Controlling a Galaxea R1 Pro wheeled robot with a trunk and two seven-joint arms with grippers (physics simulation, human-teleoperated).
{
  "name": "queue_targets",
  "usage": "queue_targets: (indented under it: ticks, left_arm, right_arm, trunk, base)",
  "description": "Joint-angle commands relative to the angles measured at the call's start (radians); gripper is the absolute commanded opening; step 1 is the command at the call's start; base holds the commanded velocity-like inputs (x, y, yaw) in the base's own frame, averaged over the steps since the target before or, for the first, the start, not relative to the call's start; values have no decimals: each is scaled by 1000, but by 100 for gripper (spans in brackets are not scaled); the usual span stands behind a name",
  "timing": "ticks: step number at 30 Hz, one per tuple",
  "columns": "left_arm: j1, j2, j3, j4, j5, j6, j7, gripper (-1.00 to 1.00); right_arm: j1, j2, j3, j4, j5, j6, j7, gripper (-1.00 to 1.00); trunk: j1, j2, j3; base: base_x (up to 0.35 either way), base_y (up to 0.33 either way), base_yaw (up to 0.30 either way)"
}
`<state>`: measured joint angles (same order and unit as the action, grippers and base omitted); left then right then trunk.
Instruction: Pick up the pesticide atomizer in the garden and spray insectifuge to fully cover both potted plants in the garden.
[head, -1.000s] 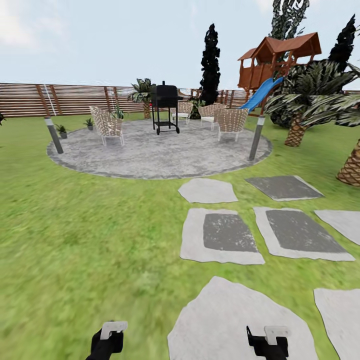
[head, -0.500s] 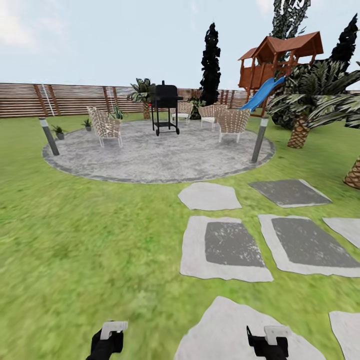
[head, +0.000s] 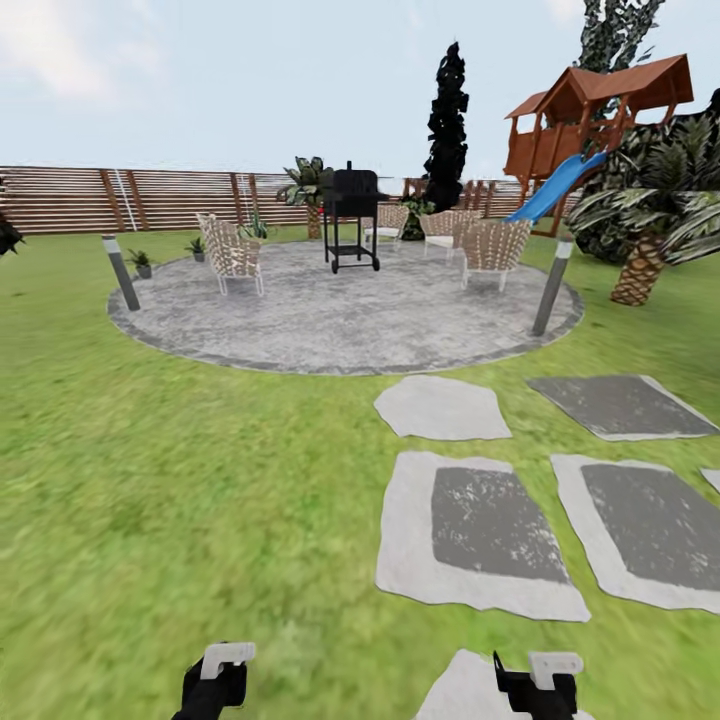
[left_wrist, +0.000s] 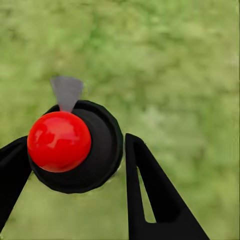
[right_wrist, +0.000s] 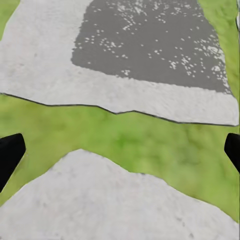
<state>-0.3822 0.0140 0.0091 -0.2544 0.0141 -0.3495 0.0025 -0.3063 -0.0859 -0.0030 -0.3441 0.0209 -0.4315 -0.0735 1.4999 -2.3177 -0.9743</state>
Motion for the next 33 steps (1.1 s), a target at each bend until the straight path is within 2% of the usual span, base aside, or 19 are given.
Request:
queue_targets:
  ticks: [1, 12, 33]
  left_arm:
    - [-1, 0, 0, 1, 1, -3, 1, -100]
    - [-1, 0, 0, 0, 1, -3, 1, -100]
    - [-1, 0, 0, 1, 1, -3, 1, -100]
  right_arm:
    - [0, 0, 0, 0, 2, -3, -3, 100]
    - [0, 0, 0, 0, 2, -3, -3, 100]
    - [0, 0, 0, 1, 2, -3, -3, 100]
  trunk:
    - [0, 0, -1]
    - [0, 0, -1]
    - [0, 0, -1]
  base:
    - [338, 0, 232]
    - [338, 0, 206]
    - [338, 0, 5]
